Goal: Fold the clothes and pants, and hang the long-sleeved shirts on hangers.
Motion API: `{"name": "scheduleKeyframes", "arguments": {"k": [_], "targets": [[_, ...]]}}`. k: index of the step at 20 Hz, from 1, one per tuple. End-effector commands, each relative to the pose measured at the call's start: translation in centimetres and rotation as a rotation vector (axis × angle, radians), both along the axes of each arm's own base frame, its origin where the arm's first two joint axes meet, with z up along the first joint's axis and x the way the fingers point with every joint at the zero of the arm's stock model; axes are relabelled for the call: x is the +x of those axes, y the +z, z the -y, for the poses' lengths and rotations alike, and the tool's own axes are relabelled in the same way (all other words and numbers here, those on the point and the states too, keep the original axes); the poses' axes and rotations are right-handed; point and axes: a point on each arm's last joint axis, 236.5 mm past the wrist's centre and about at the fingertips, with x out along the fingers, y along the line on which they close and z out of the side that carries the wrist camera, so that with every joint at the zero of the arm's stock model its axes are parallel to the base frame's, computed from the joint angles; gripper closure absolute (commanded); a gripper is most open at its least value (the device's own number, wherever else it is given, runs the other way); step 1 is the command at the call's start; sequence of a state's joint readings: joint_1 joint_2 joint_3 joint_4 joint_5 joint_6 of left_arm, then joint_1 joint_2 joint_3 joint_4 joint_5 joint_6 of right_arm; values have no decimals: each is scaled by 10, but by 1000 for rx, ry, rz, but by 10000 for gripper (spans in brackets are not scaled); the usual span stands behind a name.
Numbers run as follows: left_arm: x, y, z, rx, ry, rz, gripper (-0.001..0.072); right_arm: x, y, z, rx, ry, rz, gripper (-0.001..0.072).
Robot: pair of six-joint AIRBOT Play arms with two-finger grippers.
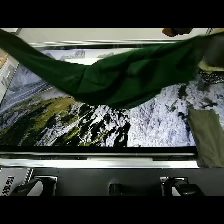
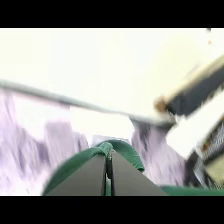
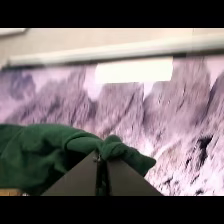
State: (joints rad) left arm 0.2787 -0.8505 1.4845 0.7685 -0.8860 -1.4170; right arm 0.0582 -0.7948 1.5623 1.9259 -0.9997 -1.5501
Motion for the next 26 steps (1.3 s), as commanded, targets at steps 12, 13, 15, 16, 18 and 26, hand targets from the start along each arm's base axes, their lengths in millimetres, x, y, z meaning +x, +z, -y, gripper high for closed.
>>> {"name": "scheduleKeyframes", "arguments": {"k": [12,13,15,16,18,26], "targets": [[1,-87,-48,25,204,-235,693,34,-84,49,127,-293,-391,681],[23,-131,-43,12,171,-341,694,57,-127,41,122,-284,-534,681],[60,-218,-34,10,124,-538,693,95,-210,22,123,-251,-774,681],[76,-259,-28,10,107,-622,693,111,-248,16,125,-242,-867,681],[107,-337,-18,-2,84,-758,693,142,-325,11,116,-250,-1003,681],[157,-447,-8,-27,131,-830,693,224,-451,-7,278,-290,-1004,676]]}}
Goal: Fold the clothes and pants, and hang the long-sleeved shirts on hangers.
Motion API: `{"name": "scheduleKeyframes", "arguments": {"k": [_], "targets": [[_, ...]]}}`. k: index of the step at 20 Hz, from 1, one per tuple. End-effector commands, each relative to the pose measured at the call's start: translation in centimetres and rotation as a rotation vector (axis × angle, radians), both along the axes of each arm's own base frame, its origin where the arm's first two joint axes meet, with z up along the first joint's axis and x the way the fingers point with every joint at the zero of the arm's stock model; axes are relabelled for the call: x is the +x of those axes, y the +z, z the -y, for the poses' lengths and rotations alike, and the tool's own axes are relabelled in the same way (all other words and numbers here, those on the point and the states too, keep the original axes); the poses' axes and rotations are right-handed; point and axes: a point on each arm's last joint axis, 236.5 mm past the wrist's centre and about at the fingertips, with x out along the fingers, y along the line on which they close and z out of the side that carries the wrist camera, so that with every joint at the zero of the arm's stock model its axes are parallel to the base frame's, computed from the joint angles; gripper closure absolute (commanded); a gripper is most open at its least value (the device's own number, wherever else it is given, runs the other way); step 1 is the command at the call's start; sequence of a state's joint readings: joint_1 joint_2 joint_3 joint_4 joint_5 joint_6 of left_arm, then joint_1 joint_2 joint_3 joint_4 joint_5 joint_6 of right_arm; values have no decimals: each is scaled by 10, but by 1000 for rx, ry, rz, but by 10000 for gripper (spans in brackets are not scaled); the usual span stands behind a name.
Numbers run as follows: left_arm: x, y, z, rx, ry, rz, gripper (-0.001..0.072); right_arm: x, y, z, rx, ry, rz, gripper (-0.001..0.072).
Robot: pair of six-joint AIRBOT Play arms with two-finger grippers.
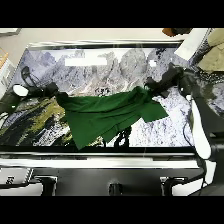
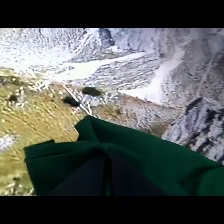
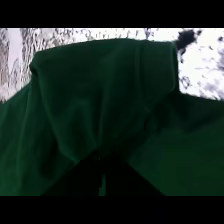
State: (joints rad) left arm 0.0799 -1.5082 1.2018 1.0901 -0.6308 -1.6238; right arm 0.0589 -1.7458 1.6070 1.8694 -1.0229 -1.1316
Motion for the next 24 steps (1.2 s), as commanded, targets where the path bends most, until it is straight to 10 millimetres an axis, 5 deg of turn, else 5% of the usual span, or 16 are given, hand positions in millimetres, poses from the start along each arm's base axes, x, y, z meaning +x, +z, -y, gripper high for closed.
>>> {"name": "scheduleKeyframes", "arguments": {"k": [1,3,5,6,9,12,16,24], "targets": [[11,-26,0,1,21,-9,692,30,-23,-2,41,-59,64,650],[8,-23,-4,-8,19,-26,615,30,-17,9,46,-79,64,537],[1,-14,-12,-26,8,-68,292,18,-8,37,40,-95,25,345],[-4,-8,-18,-36,4,-89,208,9,-4,59,29,-92,0,309],[-26,19,-48,-50,20,-117,189,-26,-4,126,17,-61,-90,170],[-50,41,-68,-41,6,-132,189,-46,-9,162,98,-45,-120,147],[-78,52,-71,-67,-12,-194,190,-49,-25,162,154,58,-107,132],[-99,45,-58,-97,-49,-246,191,-65,-76,109,284,205,-235,117]]}}
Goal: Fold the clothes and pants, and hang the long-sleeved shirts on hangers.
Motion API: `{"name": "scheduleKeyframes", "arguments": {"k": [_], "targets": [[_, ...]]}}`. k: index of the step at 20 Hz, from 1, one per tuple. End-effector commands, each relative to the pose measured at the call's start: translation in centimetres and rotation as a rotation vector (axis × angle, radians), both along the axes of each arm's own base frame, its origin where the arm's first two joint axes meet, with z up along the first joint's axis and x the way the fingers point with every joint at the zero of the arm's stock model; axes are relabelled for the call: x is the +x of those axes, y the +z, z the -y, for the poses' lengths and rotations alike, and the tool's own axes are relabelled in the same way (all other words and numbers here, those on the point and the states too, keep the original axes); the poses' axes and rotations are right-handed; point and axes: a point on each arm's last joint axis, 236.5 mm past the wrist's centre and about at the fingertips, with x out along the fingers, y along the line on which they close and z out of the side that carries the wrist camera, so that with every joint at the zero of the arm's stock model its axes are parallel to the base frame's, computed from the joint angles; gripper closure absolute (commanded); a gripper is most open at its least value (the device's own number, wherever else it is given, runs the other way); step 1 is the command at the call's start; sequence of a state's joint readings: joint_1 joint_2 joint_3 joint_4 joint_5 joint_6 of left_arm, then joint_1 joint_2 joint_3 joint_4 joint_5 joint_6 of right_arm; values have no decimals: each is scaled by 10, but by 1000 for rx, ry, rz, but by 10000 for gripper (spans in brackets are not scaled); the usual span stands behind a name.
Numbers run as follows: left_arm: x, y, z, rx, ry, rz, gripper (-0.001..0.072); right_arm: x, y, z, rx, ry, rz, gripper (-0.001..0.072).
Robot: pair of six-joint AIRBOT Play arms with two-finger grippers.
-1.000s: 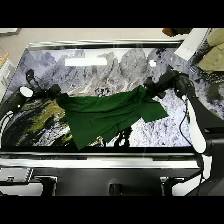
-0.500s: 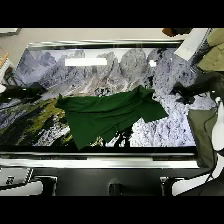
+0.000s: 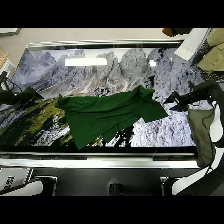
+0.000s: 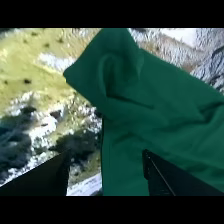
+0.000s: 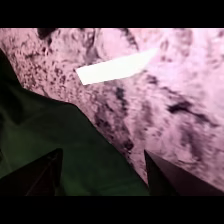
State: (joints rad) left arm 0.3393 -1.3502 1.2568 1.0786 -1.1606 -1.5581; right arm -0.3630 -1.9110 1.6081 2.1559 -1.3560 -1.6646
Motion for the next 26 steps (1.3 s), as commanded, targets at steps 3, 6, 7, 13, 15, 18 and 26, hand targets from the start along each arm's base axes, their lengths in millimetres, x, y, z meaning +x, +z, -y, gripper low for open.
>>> {"name": "scheduleKeyframes", "arguments": {"k": [3,6,7,13,15,18,26], "targets": [[-22,-12,15,-47,-37,-55,191,-7,-19,-40,63,105,-41,157],[-51,-30,31,-95,-42,-111,191,-10,-16,-50,72,139,-44,588],[-62,-38,43,-141,-47,-127,191,-11,-13,-51,76,145,-44,675],[-130,-96,120,-354,-91,-268,192,-8,44,-50,39,159,59,680],[-147,-110,139,-355,-126,-311,191,-7,64,-50,24,153,96,680],[-159,-121,163,-336,-154,-347,192,-7,85,-50,12,138,128,680],[-177,-124,180,-345,-144,-440,192,-11,121,-51,-12,136,191,680]]}}
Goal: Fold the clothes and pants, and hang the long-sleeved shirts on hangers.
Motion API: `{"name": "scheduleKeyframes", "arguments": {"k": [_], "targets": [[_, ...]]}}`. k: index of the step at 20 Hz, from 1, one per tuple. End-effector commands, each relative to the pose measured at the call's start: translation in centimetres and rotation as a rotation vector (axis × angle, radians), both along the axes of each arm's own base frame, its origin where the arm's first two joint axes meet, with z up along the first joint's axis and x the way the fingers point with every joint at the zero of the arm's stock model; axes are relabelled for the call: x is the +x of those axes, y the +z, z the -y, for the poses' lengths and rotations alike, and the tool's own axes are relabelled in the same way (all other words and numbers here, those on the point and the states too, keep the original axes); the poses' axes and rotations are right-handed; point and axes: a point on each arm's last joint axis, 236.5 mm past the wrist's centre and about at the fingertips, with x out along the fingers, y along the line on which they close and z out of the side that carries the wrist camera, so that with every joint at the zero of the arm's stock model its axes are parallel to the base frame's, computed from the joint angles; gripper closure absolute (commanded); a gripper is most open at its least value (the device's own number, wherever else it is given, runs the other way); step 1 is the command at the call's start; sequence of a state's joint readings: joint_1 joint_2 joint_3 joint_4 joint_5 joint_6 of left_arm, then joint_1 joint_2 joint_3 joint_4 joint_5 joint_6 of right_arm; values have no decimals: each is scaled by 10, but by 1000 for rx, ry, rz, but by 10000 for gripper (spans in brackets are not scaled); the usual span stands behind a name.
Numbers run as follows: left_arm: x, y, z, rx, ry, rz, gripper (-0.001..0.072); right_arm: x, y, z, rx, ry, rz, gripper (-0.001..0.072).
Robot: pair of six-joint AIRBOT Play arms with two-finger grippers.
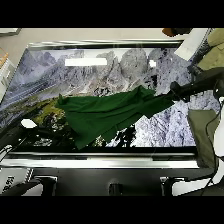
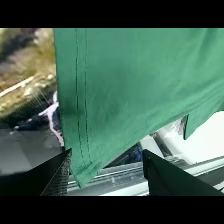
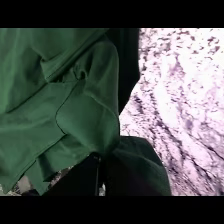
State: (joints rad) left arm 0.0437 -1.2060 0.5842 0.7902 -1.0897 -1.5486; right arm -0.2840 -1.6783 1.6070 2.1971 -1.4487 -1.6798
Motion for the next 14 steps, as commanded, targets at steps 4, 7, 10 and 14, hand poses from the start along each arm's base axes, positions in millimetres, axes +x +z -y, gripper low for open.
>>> {"name": "scheduleKeyframes", "arguments": {"k": [4,7,10,14], "targets": [[-23,-4,-9,68,19,-114,192,-5,20,-2,-10,5,33,680],[-28,-7,-15,96,21,-139,192,-6,21,-2,-9,9,30,680],[-13,-12,-14,110,54,-89,192,-6,21,-2,-8,8,30,680],[-9,-24,11,89,42,-91,192,-6,21,-2,-6,3,27,680]]}}
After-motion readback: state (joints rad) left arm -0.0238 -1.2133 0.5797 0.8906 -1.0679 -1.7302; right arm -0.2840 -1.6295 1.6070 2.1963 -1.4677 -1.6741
